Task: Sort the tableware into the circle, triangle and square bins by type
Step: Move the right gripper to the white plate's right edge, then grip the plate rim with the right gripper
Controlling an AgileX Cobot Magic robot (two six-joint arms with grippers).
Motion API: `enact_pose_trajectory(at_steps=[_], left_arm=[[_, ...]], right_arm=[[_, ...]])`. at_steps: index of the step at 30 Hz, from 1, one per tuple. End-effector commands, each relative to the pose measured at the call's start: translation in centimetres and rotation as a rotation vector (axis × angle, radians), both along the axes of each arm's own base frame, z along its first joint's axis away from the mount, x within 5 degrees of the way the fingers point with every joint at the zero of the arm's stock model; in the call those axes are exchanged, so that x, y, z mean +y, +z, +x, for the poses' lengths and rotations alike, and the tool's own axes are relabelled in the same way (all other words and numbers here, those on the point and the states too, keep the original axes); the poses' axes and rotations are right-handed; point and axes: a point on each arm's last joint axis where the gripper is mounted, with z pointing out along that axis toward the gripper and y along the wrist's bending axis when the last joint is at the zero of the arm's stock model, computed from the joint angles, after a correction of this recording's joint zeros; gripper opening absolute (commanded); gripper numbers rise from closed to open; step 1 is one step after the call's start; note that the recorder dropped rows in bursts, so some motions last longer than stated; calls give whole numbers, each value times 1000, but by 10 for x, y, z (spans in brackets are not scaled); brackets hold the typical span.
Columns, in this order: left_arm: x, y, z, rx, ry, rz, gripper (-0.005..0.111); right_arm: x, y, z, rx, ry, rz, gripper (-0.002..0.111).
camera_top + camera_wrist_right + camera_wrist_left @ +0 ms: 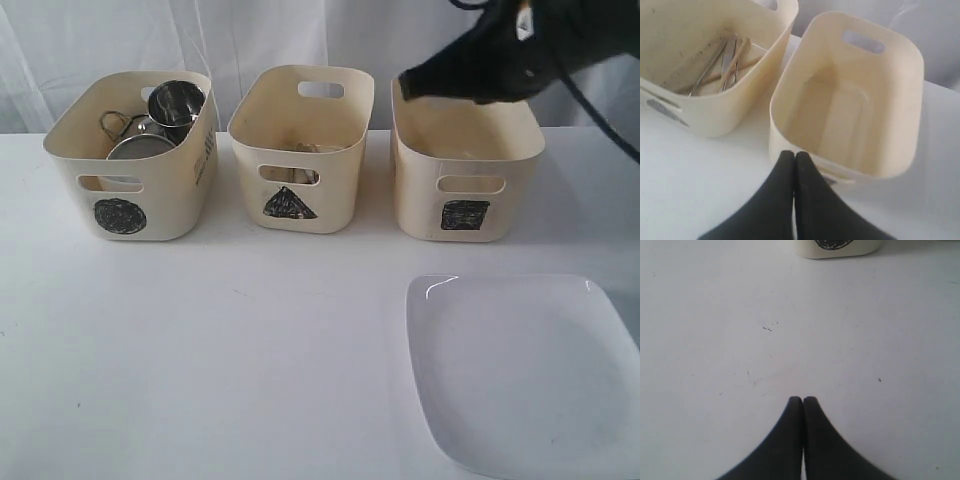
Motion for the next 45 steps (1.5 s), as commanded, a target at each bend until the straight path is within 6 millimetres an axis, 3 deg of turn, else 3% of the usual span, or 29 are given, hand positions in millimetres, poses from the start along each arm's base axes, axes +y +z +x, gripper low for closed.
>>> enact_pose_trajectory(at_steps=[1,4,6,8,11,14,19,22,27,29,33,38,45], left_arm=[[0,-3,-1,14,0,-7,0],[0,-3,-1,14,0,-7,0],[0,-3,-1,14,0,-7,0],[0,-3,-1,14,0,-7,0],[0,-3,-1,14,0,-7,0],[0,-3,-1,14,0,-7,0],[0,-3,-1,14,0,-7,0],[0,-3,-1,14,0,-7,0],[0,-3,-1,14,0,-7,0],[0,-3,-1,14,0,-7,0],[0,-3,-1,14,0,-7,0],[0,-3,-1,14,0,-7,0],[0,-3,-1,14,0,-7,0]], right_arm=[[-44,-34,-63,32,-130,60,0],[-87,-77,-108,144,-370,161,0],[-99,-93,-125,287,-473,243,0],[-97,-107,-135,506,-363,272,0],[-74,-113,-146,737,-43,454,0],[-61,-107,-148,719,191,497,0],[-65,-109,-144,670,173,437,2],[-65,-109,-147,696,189,437,16],[-63,-109,-149,714,220,441,52],[-67,-108,-141,632,166,426,58],[-75,-106,-128,522,-58,491,58],[-80,-109,-129,576,-297,614,58],[-121,-121,-165,842,-578,211,58]])
